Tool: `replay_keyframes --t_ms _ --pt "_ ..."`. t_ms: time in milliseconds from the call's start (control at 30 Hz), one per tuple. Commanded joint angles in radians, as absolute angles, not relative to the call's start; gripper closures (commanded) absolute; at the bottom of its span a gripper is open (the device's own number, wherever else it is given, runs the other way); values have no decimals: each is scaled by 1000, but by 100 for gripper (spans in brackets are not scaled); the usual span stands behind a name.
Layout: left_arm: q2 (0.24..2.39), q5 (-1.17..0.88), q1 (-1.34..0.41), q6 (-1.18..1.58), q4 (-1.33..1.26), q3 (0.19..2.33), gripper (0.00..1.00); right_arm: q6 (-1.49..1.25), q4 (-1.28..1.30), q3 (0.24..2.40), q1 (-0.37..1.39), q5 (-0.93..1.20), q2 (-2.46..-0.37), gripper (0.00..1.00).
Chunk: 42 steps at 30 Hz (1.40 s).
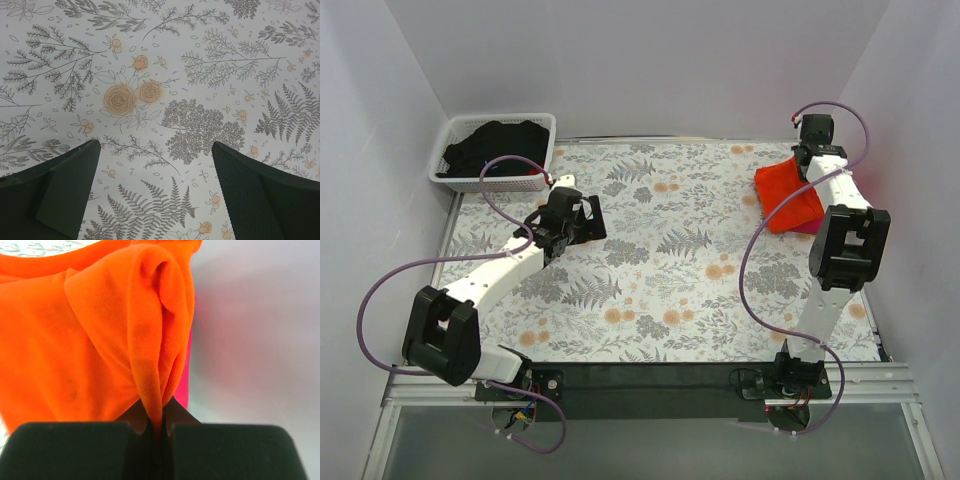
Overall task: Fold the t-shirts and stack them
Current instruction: Neatly place the folded tshirt to the corner
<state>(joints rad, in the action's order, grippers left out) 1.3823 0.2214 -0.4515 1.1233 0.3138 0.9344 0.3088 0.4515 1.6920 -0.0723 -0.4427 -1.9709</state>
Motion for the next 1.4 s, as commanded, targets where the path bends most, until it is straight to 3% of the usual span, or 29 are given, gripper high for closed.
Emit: replay_keyframes --t_ms 0,167,433,467,667,767,933,1033,1200,1367 --pt "1393 235 -453 1112 310 939 12 298 350 1686 -86 -456 -2026 98" --pt "1407 244 -451 1111 310 933 12 282 296 1646 -94 -489 -2086 91" --pt "1428 229 -451 1109 308 937 12 230 252 1625 -118 -604 -2099 92" --pt "1427 229 -451 1109 308 937 12 229 247 1620 -120 -612 -2097 88" --pt "1436 241 -451 1106 308 937 12 204 244 1643 -123 -712 -2086 40" --pt "1437 244 -451 1104 310 937 12 164 244 1643 -123 -781 -2042 34" --pt "1433 244 -451 1104 308 939 12 89 264 1599 -123 -678 -1947 36" --pt "1428 247 -451 1101 308 939 12 8 279 1543 -123 -405 -1878 39" --pt "1419 247 -453 1103 308 939 12 -184 273 1398 -123 -175 -1801 44" --pt "1408 261 -453 1103 310 937 12 -299 171 1238 -123 38 -1753 59"
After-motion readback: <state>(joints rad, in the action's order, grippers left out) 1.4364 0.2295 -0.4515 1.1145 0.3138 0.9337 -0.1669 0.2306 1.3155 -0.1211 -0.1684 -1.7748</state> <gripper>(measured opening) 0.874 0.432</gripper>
